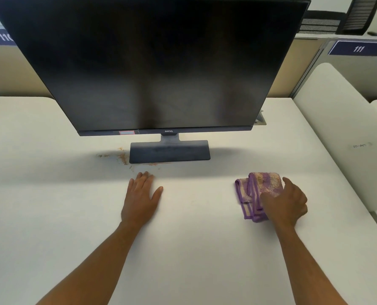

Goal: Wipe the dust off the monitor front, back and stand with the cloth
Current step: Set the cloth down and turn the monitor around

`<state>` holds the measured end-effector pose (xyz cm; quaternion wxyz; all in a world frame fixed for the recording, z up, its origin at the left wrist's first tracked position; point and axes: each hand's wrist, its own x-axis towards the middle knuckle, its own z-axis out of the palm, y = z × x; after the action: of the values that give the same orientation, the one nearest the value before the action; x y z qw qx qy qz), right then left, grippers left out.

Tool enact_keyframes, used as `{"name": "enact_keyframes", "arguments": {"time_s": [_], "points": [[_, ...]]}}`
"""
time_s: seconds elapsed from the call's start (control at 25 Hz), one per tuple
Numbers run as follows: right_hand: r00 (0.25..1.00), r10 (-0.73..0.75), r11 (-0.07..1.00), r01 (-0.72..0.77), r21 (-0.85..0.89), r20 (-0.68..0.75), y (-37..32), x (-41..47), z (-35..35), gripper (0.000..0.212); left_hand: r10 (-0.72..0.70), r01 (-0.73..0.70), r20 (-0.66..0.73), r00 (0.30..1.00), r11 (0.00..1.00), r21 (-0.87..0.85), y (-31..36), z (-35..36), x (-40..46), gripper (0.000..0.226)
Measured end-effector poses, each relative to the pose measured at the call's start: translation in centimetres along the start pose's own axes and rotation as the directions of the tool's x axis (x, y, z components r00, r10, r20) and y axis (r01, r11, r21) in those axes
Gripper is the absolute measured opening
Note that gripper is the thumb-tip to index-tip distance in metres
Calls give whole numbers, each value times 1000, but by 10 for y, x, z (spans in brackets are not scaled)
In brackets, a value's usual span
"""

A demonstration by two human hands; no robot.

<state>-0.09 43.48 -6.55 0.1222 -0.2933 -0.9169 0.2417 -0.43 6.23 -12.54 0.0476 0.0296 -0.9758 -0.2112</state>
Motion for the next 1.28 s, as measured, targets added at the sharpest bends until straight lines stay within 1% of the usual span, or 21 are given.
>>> {"name": "enact_keyframes", "arguments": {"time_s": [0.08,0.12,0.2,0.28,0.4,0.48,0.56,0.6,0.64,0.72,0.76,0.84,0.92,1.04,1.28], "points": [[983,-134,989,140,43,-126,-17,-6,5,59,-4,4,5,1000,1000,2,-1,0,0,57],[974,-177,977,192,98,-143,-27,-5,8,52,-7,7,7,1000,1000,1,-1,0,-1,57],[976,-200,941,216,262,-88,-48,0,15,39,-9,9,9,1000,1000,0,0,0,0,58],[985,-172,893,151,424,12,-68,7,24,33,-10,10,8,1000,1000,3,-1,1,0,58],[983,-117,828,16,561,143,-94,25,37,33,-8,8,7,1000,1000,5,-1,1,0,58],[972,-23,750,-139,646,236,-110,45,45,35,-6,6,4,1000,1000,6,-1,1,-1,57],[939,56,638,-295,711,339,-124,65,48,39,0,1,-6,1000,1000,19,0,1,-1,56],[925,54,611,-328,720,376,-128,75,49,41,0,0,-11,1000,1000,25,0,1,-1,56],[920,28,618,-324,716,391,-132,84,50,43,-1,2,-12,1000,1000,29,1,2,-1,56],[922,-51,638,-264,723,383,-137,98,51,45,-9,9,-11,1000,1000,30,0,2,-1,57],[921,-85,616,-251,747,379,-139,104,50,46,-13,13,-10,1000,1000,25,1,2,-1,58],[908,-115,534,-285,796,403,-138,112,48,45,-19,19,-8,1000,1000,21,1,2,-1,58],[902,-146,498,-288,818,407,-132,113,48,40,-30,30,-2,1000,999,16,2,2,-1,57],[913,-171,506,-242,828,372,-123,112,47,30,-35,36,-2,999,999,15,4,1,-2,57],[935,-131,530,-215,820,329,-99,83,37,25,-29,29,21,999,1000,6,5,-2,-3,59]]}}
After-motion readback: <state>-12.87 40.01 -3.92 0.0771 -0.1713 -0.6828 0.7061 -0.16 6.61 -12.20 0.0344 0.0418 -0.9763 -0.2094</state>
